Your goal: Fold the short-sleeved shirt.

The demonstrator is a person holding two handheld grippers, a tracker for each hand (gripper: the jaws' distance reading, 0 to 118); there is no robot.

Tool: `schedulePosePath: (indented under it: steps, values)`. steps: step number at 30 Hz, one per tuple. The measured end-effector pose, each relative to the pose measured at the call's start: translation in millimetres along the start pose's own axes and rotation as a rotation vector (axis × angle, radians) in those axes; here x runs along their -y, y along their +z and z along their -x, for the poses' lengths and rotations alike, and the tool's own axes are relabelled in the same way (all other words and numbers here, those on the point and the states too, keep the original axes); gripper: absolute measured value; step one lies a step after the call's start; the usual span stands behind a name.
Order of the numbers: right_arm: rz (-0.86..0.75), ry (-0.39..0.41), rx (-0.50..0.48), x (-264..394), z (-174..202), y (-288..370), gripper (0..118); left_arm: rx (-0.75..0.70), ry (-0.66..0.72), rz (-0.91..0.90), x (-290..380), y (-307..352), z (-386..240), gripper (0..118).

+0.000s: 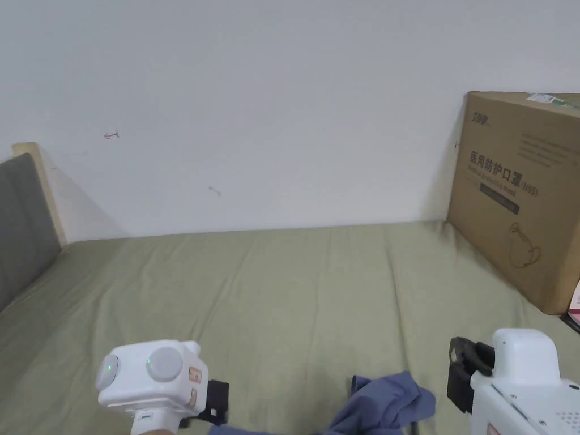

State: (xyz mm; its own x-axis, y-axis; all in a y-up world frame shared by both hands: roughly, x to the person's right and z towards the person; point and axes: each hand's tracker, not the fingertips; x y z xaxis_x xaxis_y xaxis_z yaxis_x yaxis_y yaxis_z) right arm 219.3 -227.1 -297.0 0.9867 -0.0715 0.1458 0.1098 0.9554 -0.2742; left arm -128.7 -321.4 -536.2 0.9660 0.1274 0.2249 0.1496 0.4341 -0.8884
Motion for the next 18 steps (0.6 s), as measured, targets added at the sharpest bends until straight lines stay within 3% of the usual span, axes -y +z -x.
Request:
schedulePosePath:
  steps: [9, 12, 13, 14, 15, 16, 17, 18]
  values:
    - [0.114, -0.002, 0.059, 21.2, -31.1, -41.1, 1, 0.052, 0.005, 0.149, 19.9, -114.2, 1.5, 111]
    - [0.151, -0.018, 0.067, 27.0, -37.7, -54.7, 1, -0.02, -0.095, 0.058, 33.5, -103.8, -19.6, 113]
    - [0.164, -0.021, 0.064, 28.0, -39.1, -60.1, 1, -0.005, -0.109, 0.047, 37.1, -96.9, -22.5, 106]
    - [0.188, -0.028, 0.05, 28.7, -40.7, -67.7, 1, -0.01, -0.125, 0.012, 43.8, -85.5, -20.0, 83]
    - [0.223, -0.043, 0.024, 30.2, -41.9, -75.4, 1, 0.015, -0.134, -0.019, 47.8, -74.3, -19.3, 56]
    - [0.253, -0.07, -0.032, 30.6, -44.2, -85.6, 1, 0.032, -0.139, -0.039, 51.5, -61.6, -15.8, 16]
    - [0.276, -0.118, -0.106, 30.8, -47.2, -96.0, 1, 0.108, -0.116, -0.05, 53.0, -51.5, -8.8, 5]
    - [0.305, -0.152, -0.149, 31.0, -48.9, -107.4, 1, 0.207, -0.069, -0.064, 57.9, -36.2, 4.8, 5]
